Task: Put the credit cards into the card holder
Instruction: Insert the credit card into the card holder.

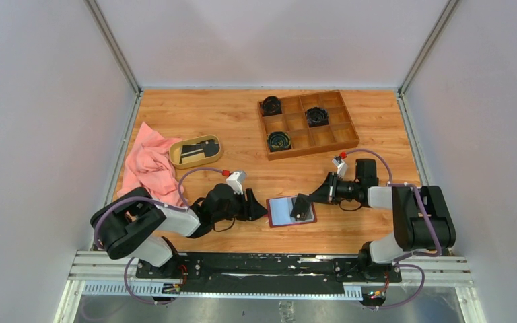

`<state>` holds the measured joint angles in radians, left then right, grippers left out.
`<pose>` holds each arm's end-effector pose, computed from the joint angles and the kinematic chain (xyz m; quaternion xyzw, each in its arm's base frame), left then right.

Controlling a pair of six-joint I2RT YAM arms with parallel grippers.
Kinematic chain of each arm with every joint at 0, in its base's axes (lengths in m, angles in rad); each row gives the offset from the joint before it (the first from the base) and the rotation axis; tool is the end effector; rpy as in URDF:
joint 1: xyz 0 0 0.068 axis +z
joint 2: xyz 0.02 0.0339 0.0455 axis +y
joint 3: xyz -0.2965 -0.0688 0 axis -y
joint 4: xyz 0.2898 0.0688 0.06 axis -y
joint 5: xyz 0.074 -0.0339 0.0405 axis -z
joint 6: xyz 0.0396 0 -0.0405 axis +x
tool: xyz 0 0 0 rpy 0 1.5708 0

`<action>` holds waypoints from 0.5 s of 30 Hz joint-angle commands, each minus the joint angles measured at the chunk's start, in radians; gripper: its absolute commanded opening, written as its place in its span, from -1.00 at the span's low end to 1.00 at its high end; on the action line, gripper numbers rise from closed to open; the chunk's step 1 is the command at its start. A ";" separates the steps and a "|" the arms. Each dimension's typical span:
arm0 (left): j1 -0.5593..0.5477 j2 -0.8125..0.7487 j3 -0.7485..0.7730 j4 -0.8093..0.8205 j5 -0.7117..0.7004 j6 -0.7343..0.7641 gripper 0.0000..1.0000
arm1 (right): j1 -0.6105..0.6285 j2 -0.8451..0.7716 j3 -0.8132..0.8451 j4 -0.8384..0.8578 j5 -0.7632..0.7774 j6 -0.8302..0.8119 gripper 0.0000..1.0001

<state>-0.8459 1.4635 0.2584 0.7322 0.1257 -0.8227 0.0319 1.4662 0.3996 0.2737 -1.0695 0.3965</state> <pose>0.1612 -0.1895 0.1075 0.0426 0.8510 -0.4218 0.3101 0.2456 0.0426 0.1174 -0.0457 0.8180 0.5301 0.2186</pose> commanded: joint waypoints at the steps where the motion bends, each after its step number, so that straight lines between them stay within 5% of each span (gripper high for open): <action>1: -0.009 0.016 0.016 0.012 -0.018 0.000 0.03 | 0.000 0.042 0.025 -0.036 0.005 -0.024 -1.00; 15: -0.015 0.065 0.043 0.012 0.003 -0.006 0.00 | 0.035 0.072 0.032 0.033 -0.029 0.049 -1.00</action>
<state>-0.8478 1.5043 0.2836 0.7471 0.1307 -0.8257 0.0441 1.5234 0.4114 0.3031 -1.0943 0.4362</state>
